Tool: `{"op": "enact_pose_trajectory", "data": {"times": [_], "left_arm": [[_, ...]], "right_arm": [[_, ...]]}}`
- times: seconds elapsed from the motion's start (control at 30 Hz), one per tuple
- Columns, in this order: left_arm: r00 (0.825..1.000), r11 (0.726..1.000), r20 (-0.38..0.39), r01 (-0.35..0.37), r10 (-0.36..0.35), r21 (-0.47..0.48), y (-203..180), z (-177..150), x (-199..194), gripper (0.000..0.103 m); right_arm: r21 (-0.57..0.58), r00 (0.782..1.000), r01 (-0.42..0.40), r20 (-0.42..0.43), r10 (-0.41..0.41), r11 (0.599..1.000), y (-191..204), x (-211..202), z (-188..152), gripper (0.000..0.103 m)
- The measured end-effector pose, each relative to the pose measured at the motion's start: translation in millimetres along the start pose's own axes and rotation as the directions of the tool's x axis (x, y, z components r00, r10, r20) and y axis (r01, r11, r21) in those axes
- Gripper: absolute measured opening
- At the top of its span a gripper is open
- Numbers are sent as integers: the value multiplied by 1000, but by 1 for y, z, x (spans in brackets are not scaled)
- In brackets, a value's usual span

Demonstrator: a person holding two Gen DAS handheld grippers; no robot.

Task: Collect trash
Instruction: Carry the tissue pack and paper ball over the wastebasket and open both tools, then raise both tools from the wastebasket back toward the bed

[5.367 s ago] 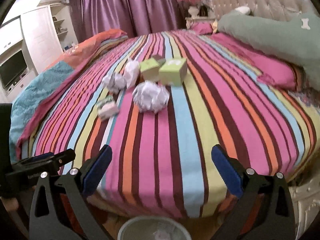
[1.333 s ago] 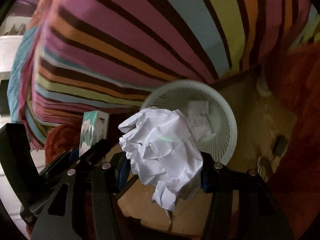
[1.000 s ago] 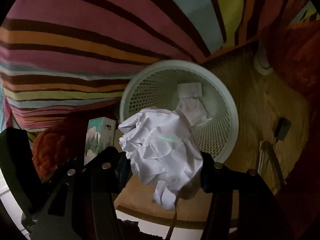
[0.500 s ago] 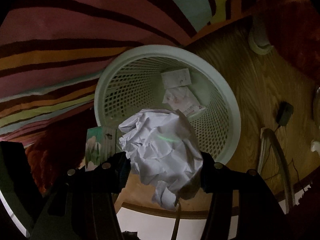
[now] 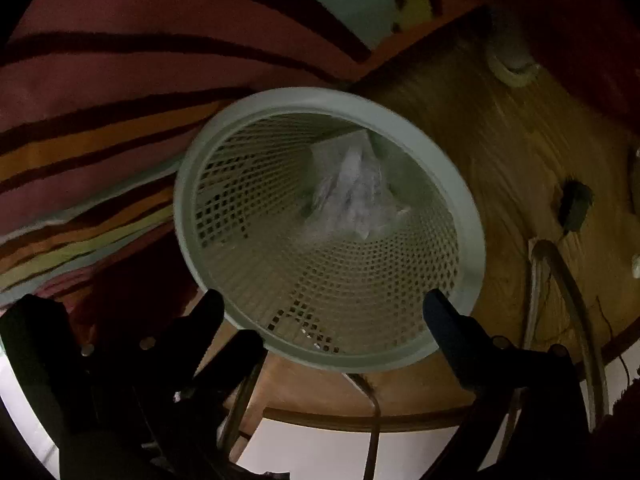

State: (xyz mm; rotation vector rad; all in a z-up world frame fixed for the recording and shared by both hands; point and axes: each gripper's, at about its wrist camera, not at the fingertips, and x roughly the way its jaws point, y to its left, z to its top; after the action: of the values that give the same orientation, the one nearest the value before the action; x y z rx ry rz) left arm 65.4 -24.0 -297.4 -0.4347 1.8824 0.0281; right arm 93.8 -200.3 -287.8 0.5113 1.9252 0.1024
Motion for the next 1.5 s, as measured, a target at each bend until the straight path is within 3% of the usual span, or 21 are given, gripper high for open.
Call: {"op": "enact_pose_trajectory", "data": {"times": [0.57,0.77,0.87,1.0,1.17,1.27,1.37,1.5], "left_arm": [[999,997,6,36,-35,-75,21,-4,0,88],[997,997,67,47,-42,-68,24,-14,-17,88],[994,997,99,49,-44,-52,23,-22,-32,88],[987,997,146,70,-65,-24,21,-33,-53,88],[966,999,258,18,-30,49,15,-49,-91,88],[943,997,332,-8,-19,79,13,-58,-114,88],[900,995,436,-34,-12,98,13,-68,-142,88],[801,997,598,-51,3,63,13,-77,-177,88]], "right_arm": [[31,1000,15,18,-16,999,-7,-1,-2,95],[16,999,-9,32,9,1000,-4,-14,-9,95],[-33,998,-9,62,11,999,4,-26,-17,95],[-149,982,52,189,-23,987,23,-56,-33,95],[-263,928,103,373,2,959,45,-103,-56,95],[-310,871,147,490,25,939,53,-128,-71,95],[-326,803,183,594,51,927,61,-153,-79,95],[-330,696,225,713,86,917,68,-183,-86,95]]}}
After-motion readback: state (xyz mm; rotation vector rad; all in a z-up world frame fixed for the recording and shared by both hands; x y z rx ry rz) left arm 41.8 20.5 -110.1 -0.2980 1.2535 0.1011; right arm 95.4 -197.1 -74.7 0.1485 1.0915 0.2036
